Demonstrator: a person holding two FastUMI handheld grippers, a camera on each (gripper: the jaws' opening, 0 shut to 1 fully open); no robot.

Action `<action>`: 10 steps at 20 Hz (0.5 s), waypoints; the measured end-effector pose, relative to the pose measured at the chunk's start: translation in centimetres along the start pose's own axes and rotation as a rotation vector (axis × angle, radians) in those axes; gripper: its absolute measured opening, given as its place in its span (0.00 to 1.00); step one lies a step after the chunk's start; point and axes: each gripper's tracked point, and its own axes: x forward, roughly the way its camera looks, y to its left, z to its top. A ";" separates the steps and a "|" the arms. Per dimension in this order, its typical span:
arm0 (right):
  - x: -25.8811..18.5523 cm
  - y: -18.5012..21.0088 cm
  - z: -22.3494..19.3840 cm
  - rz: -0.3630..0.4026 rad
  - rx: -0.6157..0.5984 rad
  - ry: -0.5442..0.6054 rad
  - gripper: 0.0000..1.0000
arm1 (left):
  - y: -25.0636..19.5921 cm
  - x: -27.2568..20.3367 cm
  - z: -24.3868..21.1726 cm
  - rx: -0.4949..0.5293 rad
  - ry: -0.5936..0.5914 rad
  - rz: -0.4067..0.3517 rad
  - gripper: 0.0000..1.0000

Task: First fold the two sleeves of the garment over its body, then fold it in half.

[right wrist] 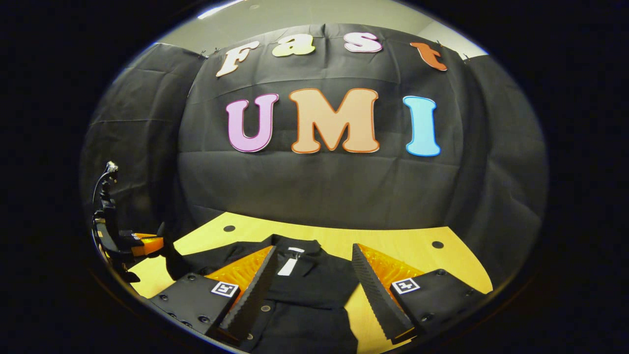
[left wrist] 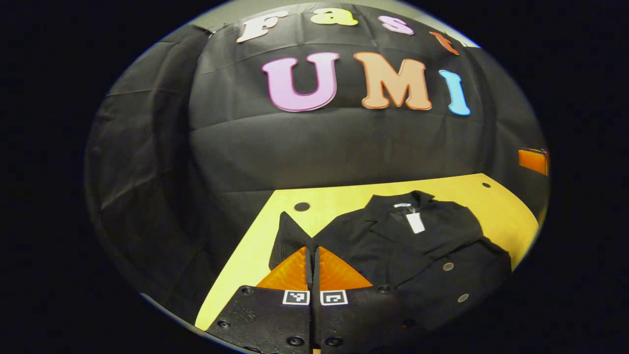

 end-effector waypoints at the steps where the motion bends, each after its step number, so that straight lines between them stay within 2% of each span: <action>1: -0.5 -0.9 -0.2 -0.012 0.007 0.003 0.97 | -1.3 0.5 0.5 0.009 -0.003 -0.021 0.00; 10: -3.2 -8.2 -0.9 -0.105 0.079 0.009 0.97 | -12.6 2.8 2.9 0.089 -0.004 -0.183 0.00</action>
